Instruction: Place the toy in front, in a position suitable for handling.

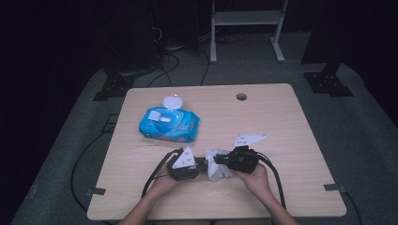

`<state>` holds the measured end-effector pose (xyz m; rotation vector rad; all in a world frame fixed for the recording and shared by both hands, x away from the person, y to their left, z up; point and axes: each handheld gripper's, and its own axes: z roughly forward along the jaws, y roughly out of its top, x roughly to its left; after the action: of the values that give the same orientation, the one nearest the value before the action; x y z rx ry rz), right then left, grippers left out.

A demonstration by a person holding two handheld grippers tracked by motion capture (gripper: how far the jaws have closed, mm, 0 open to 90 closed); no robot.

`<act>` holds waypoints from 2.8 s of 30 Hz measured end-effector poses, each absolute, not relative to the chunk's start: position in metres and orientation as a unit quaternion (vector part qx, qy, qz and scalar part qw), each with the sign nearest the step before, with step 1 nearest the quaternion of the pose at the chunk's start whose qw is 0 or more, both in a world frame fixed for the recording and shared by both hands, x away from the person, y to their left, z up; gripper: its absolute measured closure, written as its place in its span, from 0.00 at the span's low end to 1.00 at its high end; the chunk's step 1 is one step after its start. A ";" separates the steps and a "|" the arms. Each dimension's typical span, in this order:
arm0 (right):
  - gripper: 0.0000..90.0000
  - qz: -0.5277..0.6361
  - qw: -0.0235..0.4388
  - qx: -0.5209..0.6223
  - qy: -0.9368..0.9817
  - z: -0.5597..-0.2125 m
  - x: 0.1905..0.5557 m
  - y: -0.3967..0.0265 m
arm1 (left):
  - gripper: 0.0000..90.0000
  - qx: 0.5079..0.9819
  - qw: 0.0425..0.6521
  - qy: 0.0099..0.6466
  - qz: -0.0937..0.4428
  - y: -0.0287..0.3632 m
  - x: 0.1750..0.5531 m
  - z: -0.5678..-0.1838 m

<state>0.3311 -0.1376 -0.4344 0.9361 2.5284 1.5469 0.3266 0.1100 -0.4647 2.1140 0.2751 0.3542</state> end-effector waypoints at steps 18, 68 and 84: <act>0.95 0.498 0.015 0.305 0.812 -0.438 0.333 -0.138 | 0.61 0.877 0.444 0.118 0.136 0.091 0.338 -0.480; 0.95 0.476 0.070 0.361 0.799 -0.432 0.350 -0.187 | 0.75 0.854 0.479 0.131 0.154 0.119 0.340 -0.470; 0.95 0.484 0.054 0.352 0.799 -0.434 0.373 -0.153 | 0.75 0.849 0.474 0.162 0.167 0.137 0.352 -0.474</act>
<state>0.3729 -0.1529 -0.4339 1.0692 2.4270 1.4716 0.3517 0.1368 -0.4735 2.0764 0.3956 0.4090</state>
